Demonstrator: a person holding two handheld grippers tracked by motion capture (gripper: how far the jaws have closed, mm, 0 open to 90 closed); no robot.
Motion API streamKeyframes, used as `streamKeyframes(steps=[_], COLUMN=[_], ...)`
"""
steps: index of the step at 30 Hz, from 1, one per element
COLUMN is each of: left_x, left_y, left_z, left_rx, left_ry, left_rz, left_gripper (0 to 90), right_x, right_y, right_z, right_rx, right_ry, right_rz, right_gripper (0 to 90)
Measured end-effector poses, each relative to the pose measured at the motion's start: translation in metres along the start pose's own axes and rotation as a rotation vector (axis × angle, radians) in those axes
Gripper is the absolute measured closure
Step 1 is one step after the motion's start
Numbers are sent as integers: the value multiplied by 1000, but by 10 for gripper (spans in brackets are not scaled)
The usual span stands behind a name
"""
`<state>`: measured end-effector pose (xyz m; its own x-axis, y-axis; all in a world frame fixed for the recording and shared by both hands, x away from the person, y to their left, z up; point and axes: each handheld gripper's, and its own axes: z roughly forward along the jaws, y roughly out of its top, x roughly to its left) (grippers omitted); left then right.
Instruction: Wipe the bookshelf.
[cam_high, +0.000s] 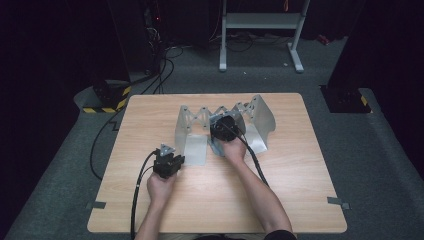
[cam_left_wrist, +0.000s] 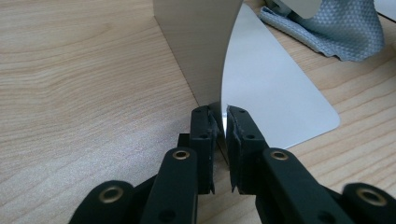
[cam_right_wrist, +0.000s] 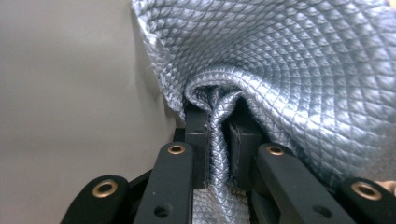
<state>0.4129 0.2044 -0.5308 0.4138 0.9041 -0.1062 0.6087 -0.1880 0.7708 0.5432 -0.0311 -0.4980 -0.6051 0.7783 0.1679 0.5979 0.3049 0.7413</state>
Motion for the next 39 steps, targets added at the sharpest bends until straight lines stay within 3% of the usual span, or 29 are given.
streamKeyframes(steps=[5, 13, 18, 23, 27, 39], left_x=[0, 0, 0, -1, -2, -1], left_y=[0, 0, 0, 0, 0, 0], left_z=[0, 0, 0, 0, 0, 0], left_rx=[-1, 1, 3, 0, 0, -3], left_ry=[0, -4, -1, 6, 7, 6], left_rz=[-1, -1, 7, 11, 13, 9], left_gripper=[809, 808, 807, 806, 807, 806], right_x=[2, 14, 17, 20, 20, 6], right_y=[2, 20, 27, 34, 32, 3], right_z=[-9, -50, -65, -73, -67, -17], right_rx=[-9, -125, -182, -189, -170, -12], right_ry=[13, 46, 69, 63, 53, 16], right_rz=[-3, -40, -49, -74, -73, -23], right_gripper=[815, 814, 813, 813, 813, 810])
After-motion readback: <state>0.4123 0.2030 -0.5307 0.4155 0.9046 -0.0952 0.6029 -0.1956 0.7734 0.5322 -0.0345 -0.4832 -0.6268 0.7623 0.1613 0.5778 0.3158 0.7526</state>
